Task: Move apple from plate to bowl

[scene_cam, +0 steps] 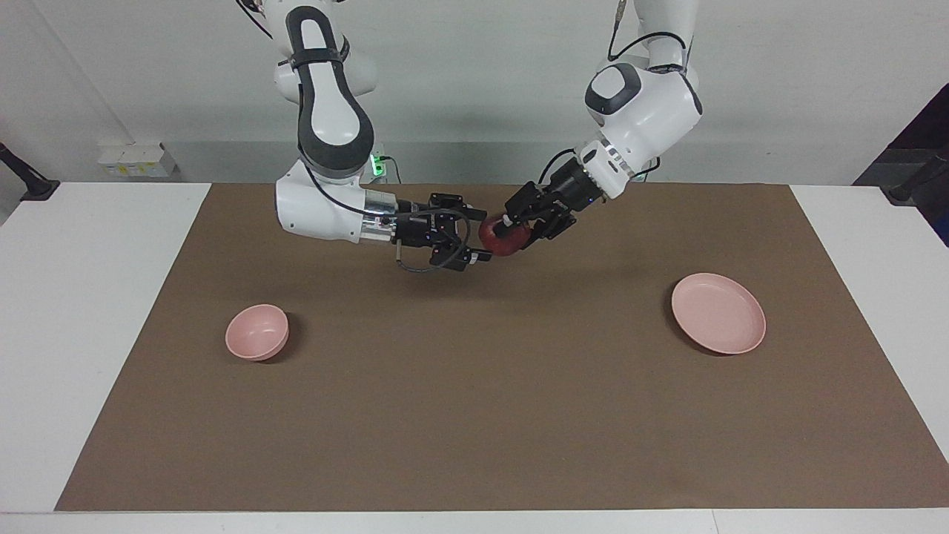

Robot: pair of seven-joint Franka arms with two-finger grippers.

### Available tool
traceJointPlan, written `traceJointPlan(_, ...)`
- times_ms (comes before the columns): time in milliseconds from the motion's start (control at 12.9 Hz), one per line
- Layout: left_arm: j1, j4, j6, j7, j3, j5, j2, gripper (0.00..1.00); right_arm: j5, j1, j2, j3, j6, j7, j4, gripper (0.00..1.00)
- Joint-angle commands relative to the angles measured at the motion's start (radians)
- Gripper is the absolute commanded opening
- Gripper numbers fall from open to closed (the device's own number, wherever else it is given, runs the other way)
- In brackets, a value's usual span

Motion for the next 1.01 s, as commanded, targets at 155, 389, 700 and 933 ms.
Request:
traceJointPlan(155, -0.034, -0.02, 0.025, -0.034, 0.013, -0.02, -0.015, 0.0, 0.054, 0.022, -0.026, 0.004, 0.041, 0.029, -0.025, 1.0)
traceJointPlan(389, -0.04, -0.018, 0.025, -0.045, 0.012, -0.02, -0.015, 0.0, 0.054, 0.025, -0.028, 0.004, 0.034, 0.015, -0.024, 0.5)
traceJointPlan(700, -0.04, -0.012, 0.025, -0.059, 0.012, -0.018, -0.012, 0.0, 0.03, 0.024, -0.026, 0.002, 0.029, 0.015, -0.007, 0.0)
traceJointPlan(933, -0.04, -0.007, 0.019, -0.059, 0.013, -0.015, -0.011, 0.43, 0.03, 0.025, -0.026, 0.002, 0.031, 0.016, -0.007, 0.0)
